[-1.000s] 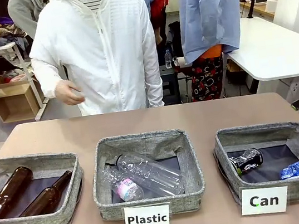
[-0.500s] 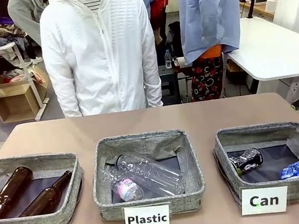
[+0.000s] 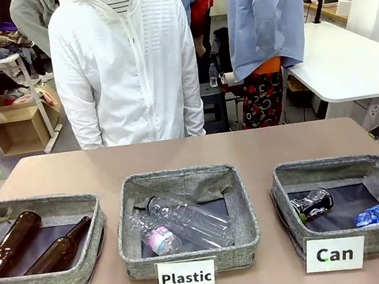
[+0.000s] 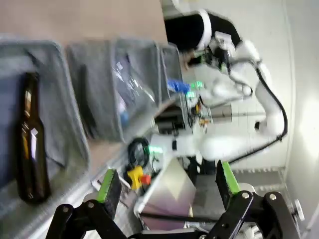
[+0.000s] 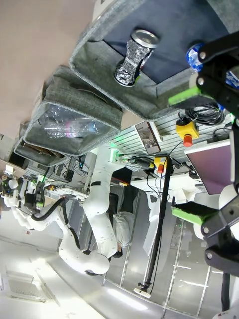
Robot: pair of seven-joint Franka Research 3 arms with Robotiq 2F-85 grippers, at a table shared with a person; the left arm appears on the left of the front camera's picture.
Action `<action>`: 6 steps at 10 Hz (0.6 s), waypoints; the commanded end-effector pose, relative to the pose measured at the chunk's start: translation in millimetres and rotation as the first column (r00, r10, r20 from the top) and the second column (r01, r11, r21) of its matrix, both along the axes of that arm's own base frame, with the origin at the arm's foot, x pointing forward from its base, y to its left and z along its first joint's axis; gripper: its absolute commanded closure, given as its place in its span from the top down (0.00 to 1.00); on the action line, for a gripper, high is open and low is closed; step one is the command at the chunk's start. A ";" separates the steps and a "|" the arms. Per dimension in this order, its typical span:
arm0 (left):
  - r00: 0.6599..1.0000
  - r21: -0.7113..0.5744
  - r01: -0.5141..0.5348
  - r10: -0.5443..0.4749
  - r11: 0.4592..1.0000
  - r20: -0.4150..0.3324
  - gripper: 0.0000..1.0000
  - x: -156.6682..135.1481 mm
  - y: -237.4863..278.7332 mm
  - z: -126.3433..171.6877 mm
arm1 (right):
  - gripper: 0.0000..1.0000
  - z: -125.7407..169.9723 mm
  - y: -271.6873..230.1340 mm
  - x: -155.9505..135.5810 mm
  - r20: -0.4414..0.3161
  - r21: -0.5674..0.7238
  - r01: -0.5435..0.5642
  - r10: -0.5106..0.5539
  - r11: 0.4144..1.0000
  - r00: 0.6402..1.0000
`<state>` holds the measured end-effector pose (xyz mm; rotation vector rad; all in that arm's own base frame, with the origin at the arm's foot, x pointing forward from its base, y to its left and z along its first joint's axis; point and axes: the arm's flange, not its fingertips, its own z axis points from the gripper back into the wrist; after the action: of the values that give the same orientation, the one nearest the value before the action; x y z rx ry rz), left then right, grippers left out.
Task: Sort the can waste into the basket.
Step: Pick up the can waste from the table and place it in the right Fabric basket.
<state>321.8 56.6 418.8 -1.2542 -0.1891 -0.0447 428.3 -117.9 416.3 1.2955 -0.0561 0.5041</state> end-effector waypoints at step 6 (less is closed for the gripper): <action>1.000 0.000 0.000 0.000 1.000 0.000 1.00 0.0 0.0 0.0 | 1.00 3.9 -0.1 1.4 0.002 0.009 -0.009 0.009 1.000 1.000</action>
<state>326.4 53.9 416.5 -1.2522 -0.2015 -0.0488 428.4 -117.8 416.2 1.2957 -0.0556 0.5041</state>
